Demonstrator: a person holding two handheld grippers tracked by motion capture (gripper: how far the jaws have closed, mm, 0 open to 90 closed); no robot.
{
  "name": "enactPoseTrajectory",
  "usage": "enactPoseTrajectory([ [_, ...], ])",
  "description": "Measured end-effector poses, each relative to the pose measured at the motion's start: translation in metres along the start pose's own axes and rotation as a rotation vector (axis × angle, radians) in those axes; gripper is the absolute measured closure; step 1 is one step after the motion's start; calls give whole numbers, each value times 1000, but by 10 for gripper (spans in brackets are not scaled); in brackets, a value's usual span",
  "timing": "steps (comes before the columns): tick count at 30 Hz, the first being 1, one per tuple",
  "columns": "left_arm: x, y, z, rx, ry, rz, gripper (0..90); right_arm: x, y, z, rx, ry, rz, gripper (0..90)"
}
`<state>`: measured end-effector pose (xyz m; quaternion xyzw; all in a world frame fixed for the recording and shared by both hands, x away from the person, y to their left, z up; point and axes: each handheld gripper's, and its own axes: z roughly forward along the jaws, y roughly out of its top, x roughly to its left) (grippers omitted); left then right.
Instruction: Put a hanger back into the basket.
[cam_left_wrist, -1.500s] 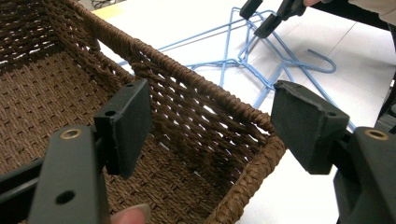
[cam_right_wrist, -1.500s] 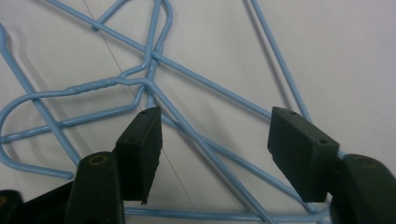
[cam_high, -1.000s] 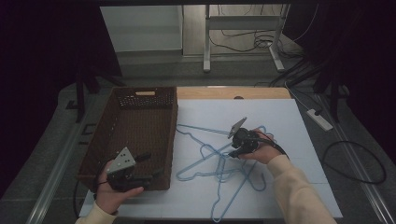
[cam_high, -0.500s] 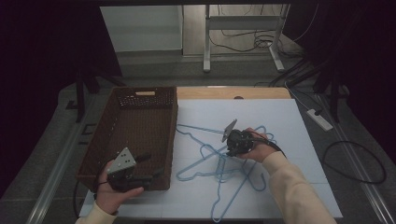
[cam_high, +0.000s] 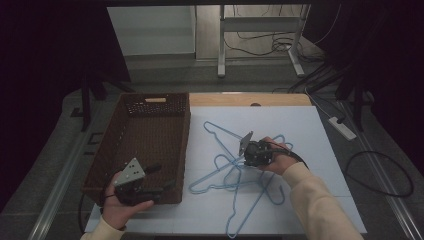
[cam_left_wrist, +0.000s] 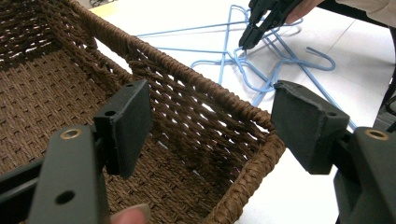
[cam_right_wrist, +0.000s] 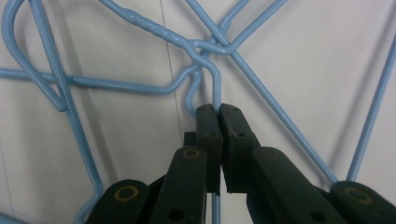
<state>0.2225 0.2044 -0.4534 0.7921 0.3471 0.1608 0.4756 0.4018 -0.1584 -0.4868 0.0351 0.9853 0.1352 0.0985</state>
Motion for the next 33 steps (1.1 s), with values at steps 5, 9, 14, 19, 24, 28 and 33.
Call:
enactPoseTrajectory([
  [5,0,0,0,-3,1,1,289,1,-1,-11,-39,-38,12,877],
  [9,0,0,0,-3,1,-1,290,3,-4,-26,-94,-86,33,880],
  [14,-1,1,0,-4,2,2,290,4,-17,-45,-171,-118,94,881],
  [19,-1,1,0,-4,2,2,289,4,-26,-57,-220,-138,132,882],
  [24,-2,1,1,-4,2,4,290,5,-36,-75,-295,-141,184,883],
  [28,-2,2,1,-5,2,2,290,6,-40,-82,-336,-138,206,884],
  [33,-2,2,0,-5,2,4,290,12,-48,-89,-387,-132,236,884],
])
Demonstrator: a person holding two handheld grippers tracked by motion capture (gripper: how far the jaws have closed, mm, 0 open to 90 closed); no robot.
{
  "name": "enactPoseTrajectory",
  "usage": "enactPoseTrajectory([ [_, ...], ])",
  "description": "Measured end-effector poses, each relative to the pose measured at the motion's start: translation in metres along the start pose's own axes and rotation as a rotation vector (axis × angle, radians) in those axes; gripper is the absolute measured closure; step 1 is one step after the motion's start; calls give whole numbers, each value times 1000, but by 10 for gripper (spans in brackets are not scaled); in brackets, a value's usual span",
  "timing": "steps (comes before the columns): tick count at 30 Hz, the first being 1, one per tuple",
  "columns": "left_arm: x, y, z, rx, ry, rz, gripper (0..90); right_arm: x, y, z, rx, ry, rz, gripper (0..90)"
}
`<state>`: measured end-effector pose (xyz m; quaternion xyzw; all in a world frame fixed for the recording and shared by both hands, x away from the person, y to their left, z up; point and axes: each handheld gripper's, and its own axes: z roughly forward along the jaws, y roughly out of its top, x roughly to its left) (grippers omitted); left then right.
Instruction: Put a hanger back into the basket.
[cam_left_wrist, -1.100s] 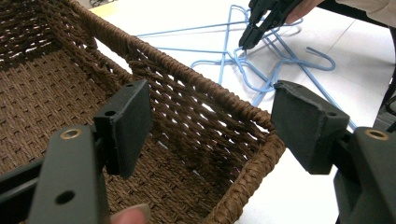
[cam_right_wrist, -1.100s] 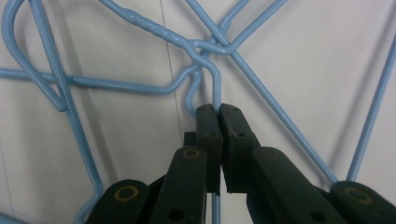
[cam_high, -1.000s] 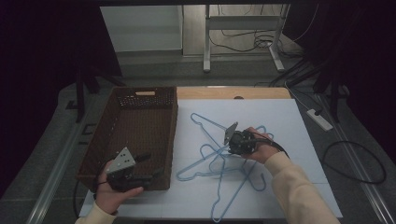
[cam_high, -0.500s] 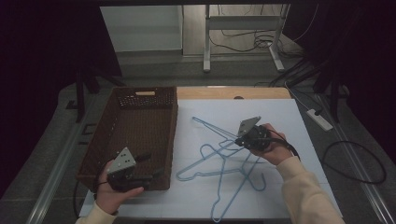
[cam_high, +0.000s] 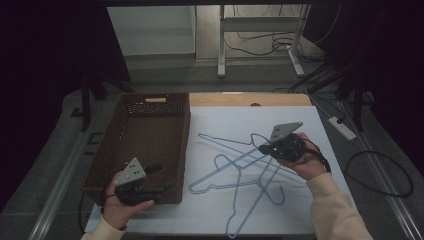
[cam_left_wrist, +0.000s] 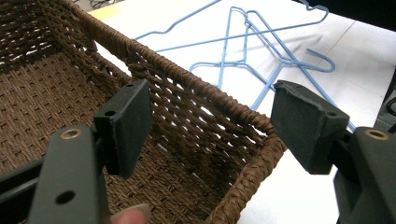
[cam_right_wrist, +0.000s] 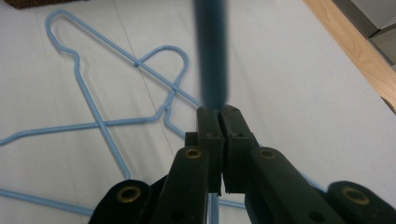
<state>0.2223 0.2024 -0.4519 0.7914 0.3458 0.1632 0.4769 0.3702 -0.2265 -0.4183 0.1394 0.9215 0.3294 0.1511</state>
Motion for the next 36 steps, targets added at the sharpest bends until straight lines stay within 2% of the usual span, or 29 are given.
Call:
enactPoseTrajectory([
  [24,-5,6,2,-5,-3,11,291,7,-15,-24,-72,35,55,883],
  [30,-7,10,3,-11,-3,19,291,8,-19,-26,-76,45,66,883],
  [36,-10,20,6,-18,-6,34,291,10,-20,-27,-73,58,65,883],
])
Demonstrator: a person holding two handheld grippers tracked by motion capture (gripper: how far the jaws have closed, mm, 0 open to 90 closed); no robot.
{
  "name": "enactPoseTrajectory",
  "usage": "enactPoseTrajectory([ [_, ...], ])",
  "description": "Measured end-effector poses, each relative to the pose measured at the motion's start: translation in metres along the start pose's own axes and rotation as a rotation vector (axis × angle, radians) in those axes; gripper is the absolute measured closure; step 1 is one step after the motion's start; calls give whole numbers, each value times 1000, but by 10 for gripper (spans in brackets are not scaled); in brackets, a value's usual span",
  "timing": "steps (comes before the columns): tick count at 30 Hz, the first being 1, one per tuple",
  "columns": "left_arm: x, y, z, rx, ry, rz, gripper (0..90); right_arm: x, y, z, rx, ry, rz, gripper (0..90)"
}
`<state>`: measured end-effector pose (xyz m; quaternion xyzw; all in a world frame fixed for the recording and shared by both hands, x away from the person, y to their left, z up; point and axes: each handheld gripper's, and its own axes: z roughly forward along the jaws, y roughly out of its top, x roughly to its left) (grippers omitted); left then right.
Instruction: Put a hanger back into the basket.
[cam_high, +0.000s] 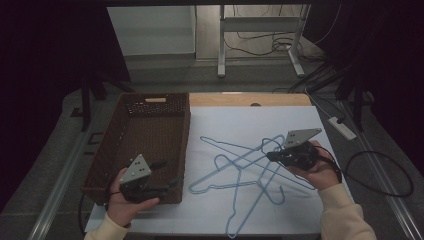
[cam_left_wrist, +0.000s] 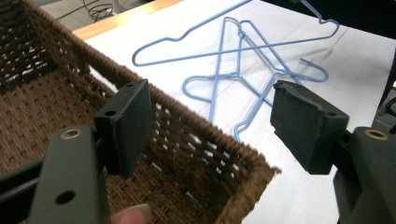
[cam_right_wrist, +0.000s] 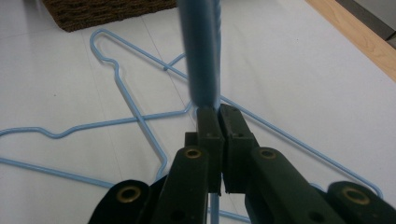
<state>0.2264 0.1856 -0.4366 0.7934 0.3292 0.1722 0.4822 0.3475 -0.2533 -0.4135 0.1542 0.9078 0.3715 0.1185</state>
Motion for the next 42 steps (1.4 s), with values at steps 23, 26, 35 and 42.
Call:
enactPoseTrajectory([
  [23,-1,62,50,38,-104,39,296,7,6,-11,-1,35,-17,883],
  [26,-1,71,61,51,-122,45,299,7,8,-12,3,40,-23,883],
  [35,-3,90,100,124,-152,89,305,10,14,-16,12,61,-41,883],
  [42,-9,99,121,177,-176,139,305,10,16,-22,8,72,-46,883],
])
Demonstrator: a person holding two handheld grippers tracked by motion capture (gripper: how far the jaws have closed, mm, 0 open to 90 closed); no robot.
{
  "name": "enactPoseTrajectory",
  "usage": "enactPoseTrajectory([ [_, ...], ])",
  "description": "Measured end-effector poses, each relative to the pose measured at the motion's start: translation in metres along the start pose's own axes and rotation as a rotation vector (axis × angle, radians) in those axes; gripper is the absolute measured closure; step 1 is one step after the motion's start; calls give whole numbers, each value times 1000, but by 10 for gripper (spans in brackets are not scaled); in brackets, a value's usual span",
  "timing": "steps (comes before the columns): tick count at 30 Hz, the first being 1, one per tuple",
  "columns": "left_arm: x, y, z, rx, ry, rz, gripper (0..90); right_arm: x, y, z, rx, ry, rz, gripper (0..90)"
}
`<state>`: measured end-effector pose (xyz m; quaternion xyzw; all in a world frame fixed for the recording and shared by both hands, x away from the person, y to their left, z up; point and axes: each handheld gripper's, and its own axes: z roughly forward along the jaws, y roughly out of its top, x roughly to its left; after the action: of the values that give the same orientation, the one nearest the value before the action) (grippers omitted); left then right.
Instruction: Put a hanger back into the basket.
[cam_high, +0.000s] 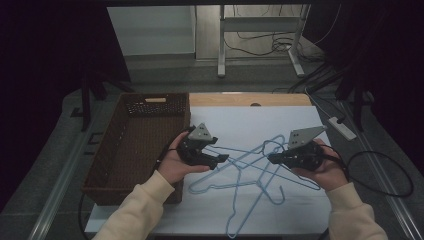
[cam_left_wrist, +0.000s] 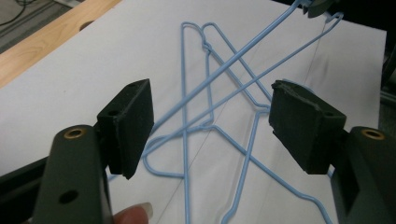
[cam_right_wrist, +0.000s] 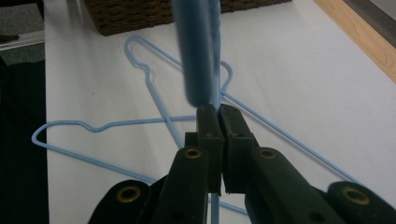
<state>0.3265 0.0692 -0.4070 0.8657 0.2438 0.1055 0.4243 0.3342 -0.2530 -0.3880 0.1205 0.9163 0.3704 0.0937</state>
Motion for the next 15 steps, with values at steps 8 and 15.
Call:
enactPoseTrajectory([
  [8,-5,7,23,50,-25,64,330,3,4,-4,7,31,-18,883],
  [15,-13,8,34,138,7,172,628,4,5,-5,4,72,-42,883],
])
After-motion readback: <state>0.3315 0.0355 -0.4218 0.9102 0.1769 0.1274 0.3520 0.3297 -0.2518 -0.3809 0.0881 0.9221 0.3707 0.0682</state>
